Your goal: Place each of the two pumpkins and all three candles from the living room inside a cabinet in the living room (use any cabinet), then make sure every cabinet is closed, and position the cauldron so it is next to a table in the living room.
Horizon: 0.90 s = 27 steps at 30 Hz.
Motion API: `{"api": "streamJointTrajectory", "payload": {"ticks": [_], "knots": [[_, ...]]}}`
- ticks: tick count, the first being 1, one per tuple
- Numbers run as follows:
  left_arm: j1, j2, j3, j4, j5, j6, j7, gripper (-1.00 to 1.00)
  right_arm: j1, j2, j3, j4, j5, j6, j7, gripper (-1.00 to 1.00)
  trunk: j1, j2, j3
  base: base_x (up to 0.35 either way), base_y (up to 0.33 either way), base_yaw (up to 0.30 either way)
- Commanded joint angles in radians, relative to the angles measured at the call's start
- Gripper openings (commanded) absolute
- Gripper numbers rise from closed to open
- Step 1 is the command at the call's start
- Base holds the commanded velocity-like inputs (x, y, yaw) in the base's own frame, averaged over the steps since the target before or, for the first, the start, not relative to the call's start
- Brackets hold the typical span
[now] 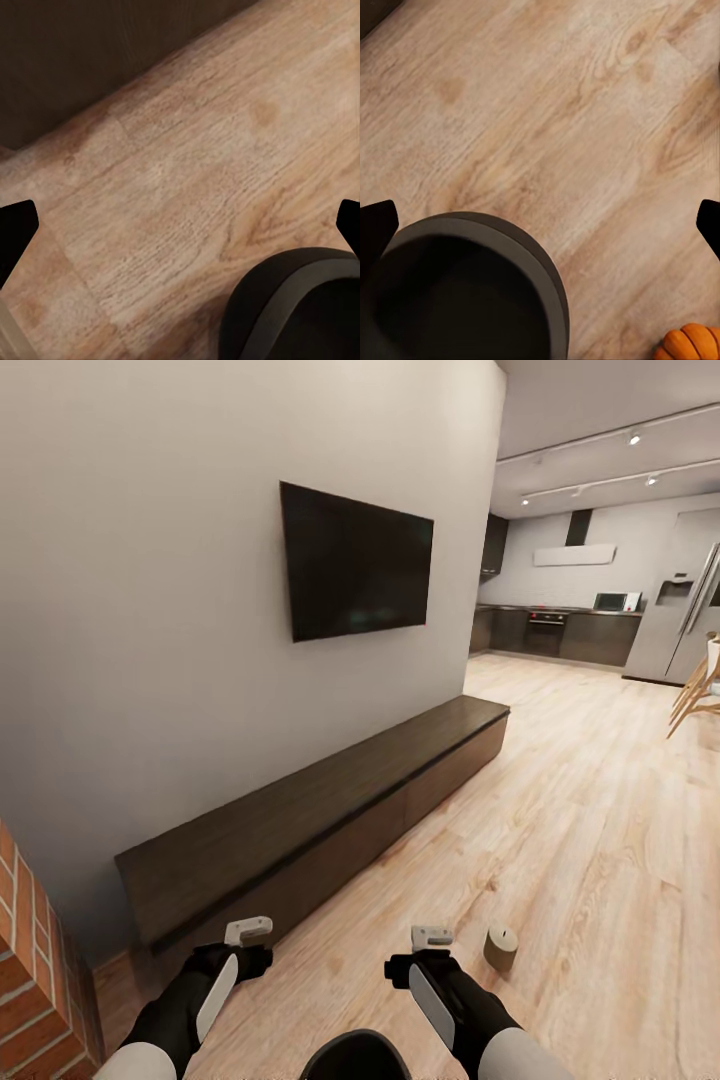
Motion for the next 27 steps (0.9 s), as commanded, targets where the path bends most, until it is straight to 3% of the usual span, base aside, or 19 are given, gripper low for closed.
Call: {"api": "streamJointTrajectory", "payload": {"ticks": [1,27], "knots": [[0.0,-0.001,0.002,-0.002,0.011,0.004,0.006,1.0,-0.001,0.0,0.003,-0.001,-0.008,0.003,-0.009,1.0,0.004,-0.008,-0.004,0.0,0.0,0.0],[0.0,0.002,0.002,-0.012,0.009,0.005,0.012,1.0,-0.001,0.0,0.003,0.002,-0.008,-0.005,-0.007,1.0,0.103,-0.19,-0.086,0.0,0.0,0.0]]}}
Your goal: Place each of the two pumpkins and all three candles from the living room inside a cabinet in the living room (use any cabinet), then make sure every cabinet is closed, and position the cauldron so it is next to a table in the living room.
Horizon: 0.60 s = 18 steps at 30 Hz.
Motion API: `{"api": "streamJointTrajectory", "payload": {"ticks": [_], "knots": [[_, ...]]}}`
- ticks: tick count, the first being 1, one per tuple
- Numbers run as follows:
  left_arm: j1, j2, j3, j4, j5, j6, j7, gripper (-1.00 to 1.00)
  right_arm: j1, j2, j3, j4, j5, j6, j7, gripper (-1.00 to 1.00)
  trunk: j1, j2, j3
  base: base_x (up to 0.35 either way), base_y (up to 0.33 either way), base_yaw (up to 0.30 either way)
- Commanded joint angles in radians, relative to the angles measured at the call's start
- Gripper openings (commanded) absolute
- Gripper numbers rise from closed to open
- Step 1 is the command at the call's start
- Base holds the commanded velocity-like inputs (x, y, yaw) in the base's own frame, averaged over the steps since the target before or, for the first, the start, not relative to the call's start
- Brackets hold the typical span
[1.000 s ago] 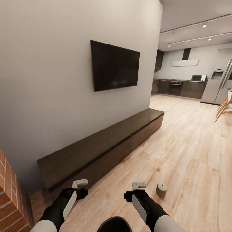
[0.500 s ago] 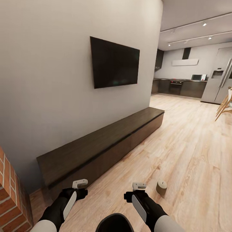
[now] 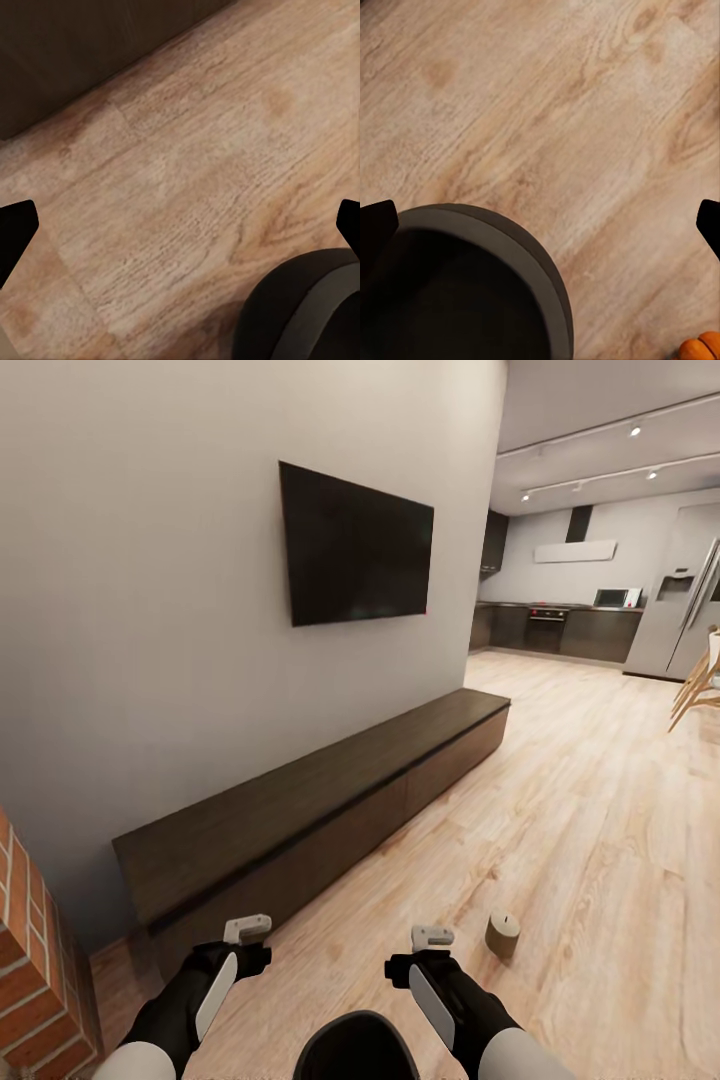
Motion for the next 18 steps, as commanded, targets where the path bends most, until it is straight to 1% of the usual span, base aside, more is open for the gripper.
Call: {"api": "streamJointTrajectory", "payload": {"ticks": [1,18], "knots": [[0.0,-0.001,0.002,-0.002,0.011,0.004,0.007,1.0,-0.001,0.0,0.003,-0.001,-0.008,0.002,-0.008,1.0,0.004,-0.008,-0.004,0.0,0.0,0.0],[0.0,0.0,0.002,-0.001,0.011,0.004,0.0,1.0,-0.001,0.0,0.002,-0.001,-0.009,-0.006,-0.01,1.0,0.069,-0.127,-0.058,0.0,0.0,0.0]]}}
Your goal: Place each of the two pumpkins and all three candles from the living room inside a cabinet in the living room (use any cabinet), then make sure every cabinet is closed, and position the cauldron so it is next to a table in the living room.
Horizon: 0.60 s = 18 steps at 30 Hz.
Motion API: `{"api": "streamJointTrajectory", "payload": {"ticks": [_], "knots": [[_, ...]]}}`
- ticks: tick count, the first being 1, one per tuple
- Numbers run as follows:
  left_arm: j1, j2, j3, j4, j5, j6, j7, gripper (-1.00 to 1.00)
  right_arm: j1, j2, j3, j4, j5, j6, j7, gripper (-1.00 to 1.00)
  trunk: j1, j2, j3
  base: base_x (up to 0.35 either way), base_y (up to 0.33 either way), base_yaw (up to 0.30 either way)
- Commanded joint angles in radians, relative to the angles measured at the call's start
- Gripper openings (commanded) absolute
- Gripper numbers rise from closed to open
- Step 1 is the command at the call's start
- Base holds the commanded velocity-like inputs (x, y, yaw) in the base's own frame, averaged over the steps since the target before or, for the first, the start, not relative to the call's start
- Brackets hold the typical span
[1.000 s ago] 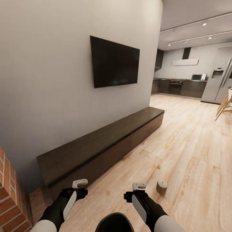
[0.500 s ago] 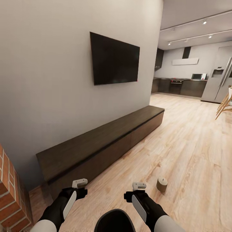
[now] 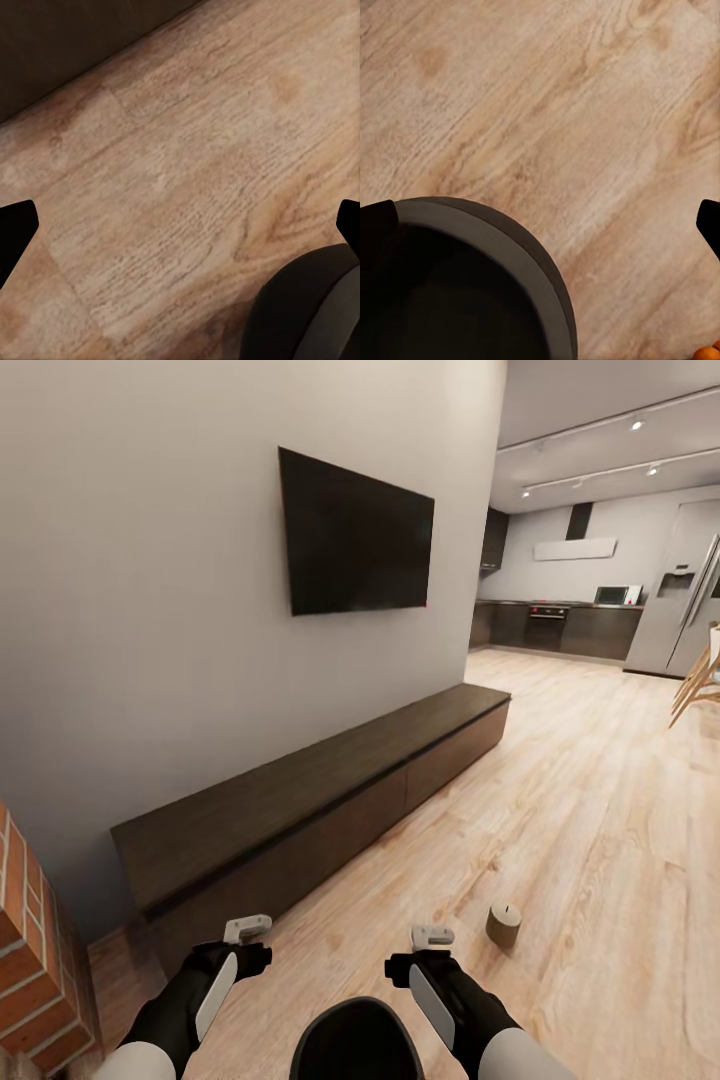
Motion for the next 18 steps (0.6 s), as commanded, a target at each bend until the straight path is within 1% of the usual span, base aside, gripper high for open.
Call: {"api": "streamJointTrajectory", "payload": {"ticks": [1,18], "knots": [[0.0,-0.001,0.002,-0.001,0.011,0.004,0.006,1.0,-0.001,0.0,0.003,-0.001,-0.008,0.003,-0.008,1.0,0.004,-0.008,-0.004,0.0,0.0,0.0],[0.0,-0.002,0.002,0.007,0.011,0.001,0.005,1.0,-0.001,0.0,0.003,0.0,-0.008,0.001,-0.007,1.0,0.069,-0.127,-0.058,0.0,0.0,0.0]]}}
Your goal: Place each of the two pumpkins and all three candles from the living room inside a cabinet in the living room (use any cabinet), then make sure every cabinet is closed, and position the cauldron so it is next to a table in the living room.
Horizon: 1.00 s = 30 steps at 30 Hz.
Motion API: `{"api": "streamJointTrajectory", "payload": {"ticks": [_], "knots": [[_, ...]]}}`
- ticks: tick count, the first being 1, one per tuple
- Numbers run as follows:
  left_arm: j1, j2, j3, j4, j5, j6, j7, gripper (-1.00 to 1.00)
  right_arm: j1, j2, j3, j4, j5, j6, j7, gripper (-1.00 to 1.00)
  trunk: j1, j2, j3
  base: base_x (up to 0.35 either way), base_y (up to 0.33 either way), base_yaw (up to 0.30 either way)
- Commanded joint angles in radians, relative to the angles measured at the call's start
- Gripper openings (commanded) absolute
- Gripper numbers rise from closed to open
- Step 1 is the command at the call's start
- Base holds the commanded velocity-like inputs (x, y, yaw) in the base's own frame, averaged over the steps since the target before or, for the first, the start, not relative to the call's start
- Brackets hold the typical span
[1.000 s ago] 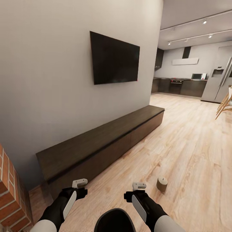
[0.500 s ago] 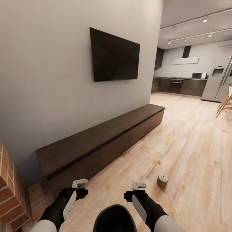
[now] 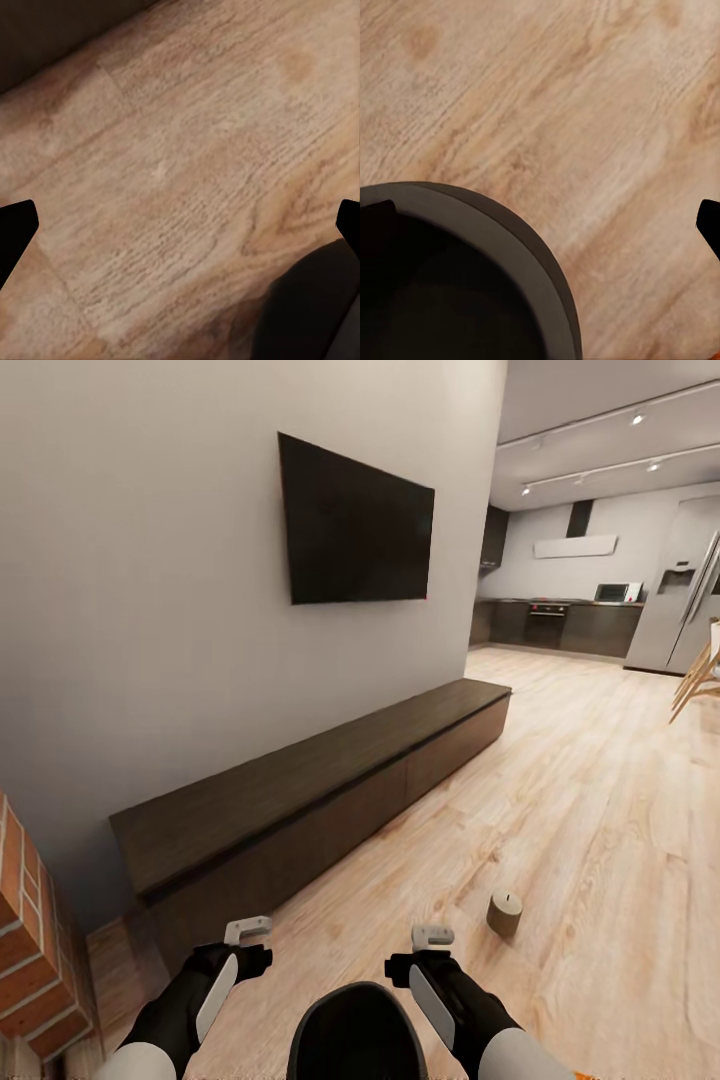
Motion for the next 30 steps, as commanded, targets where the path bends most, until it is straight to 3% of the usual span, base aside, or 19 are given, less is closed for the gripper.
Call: {"api": "streamJointTrajectory", "payload": {"ticks": [1,24,30], "knots": [[0.0,-0.001,0.002,-0.001,0.011,0.004,0.006,1.0,-0.001,0.0,0.003,-0.001,-0.007,0.003,-0.008,1.0,0.0,-0.001,-0.005,0.0,0.0,0.0],[0.0,-0.003,0.0,0.0,0.009,0.004,0.006,1.0,-0.001,0.0,0.003,-0.001,-0.007,0.003,-0.006,1.0,0.011,-0.006,-0.094,0.0,0.0,0.0],[0.0,-0.028,-0.004,0.002,0.003,0.003,0.013,1.0,-0.001,0.0,0.003,-0.001,-0.007,0.003,-0.006,1.0,0.013,-0.008,-0.117,0.0,0.0,0.0]]}}
